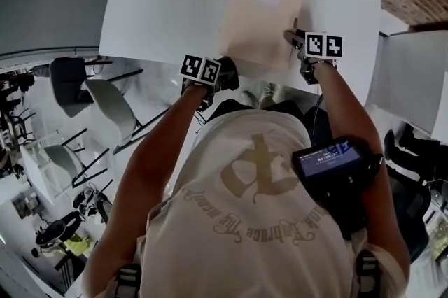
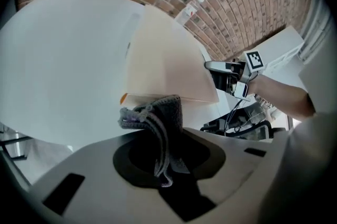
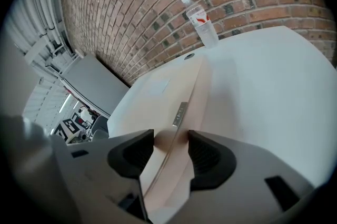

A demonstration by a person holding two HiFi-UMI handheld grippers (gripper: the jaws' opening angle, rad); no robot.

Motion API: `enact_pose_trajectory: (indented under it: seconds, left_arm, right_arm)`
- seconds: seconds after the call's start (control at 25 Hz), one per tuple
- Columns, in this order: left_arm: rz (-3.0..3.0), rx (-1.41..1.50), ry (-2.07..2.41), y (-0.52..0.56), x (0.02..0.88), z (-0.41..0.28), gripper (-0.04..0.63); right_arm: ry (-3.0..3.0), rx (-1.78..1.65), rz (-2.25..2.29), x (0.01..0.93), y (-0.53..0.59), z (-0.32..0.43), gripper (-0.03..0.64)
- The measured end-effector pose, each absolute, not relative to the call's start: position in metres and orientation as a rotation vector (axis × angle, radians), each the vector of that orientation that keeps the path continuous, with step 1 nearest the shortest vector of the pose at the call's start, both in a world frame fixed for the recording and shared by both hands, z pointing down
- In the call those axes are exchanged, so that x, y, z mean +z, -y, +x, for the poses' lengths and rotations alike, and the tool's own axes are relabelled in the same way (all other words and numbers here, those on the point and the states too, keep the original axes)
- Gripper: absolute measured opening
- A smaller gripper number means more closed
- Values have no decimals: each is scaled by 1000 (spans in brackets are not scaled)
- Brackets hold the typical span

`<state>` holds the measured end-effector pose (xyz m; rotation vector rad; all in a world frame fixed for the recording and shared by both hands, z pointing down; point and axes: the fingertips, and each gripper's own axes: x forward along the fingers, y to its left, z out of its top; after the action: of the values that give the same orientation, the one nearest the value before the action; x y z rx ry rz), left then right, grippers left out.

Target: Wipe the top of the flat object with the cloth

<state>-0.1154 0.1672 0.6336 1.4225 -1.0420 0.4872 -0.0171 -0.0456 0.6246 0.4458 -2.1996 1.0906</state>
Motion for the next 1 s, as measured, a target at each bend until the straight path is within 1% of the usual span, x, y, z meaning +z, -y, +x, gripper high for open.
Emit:
enact_pose_trajectory:
  seconds: [0.68,1.0]
  left_arm:
    - [1605,699,735,-131,633,-4,104]
    - [1650,717,641,-118,633,37,104]
  right_arm:
    - [2225,1098,428,624,48,-14,216]
    - [2226,1104,387,622,48,-14,219]
